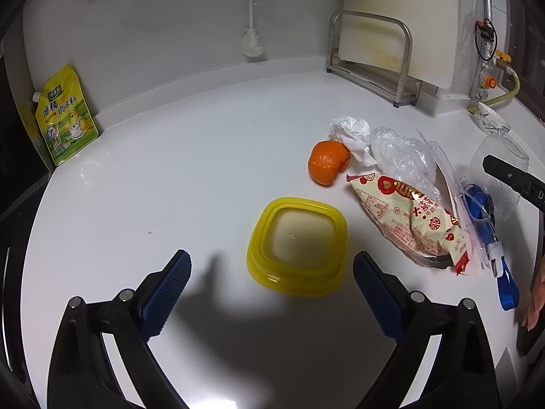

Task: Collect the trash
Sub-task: 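Grasp the yellow square lid with the left tool while the right tool holds the cup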

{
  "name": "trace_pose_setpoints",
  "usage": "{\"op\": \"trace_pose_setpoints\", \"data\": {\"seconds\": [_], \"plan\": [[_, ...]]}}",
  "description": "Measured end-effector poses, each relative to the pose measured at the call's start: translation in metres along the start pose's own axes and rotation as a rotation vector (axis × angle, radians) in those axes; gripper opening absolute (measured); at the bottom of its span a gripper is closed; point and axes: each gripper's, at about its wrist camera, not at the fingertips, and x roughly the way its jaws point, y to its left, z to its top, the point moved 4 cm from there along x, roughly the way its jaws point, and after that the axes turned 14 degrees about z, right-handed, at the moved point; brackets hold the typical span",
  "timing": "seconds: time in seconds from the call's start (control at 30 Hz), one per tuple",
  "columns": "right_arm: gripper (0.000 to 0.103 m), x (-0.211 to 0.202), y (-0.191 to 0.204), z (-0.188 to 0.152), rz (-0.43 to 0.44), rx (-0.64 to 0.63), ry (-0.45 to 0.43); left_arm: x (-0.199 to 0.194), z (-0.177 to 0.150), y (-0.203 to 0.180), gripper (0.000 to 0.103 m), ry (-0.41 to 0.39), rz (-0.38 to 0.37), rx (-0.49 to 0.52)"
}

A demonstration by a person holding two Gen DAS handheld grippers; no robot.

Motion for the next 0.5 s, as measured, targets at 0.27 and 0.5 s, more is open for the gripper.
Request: {"op": "trace_pose_setpoints", "data": {"seconds": [0.27,0.5], "plan": [[0.035,-0.015,-0.004,0.006,0.042,0.033,-0.065,0.002,0.000,-0.001,0.094,0.008,0.003,0.002],[0.035,-0.025,-0.013,0.009,0.067,0.084,-0.099,0.009,0.003,-0.008,0.094,0.022,0.009,0.016]]}}
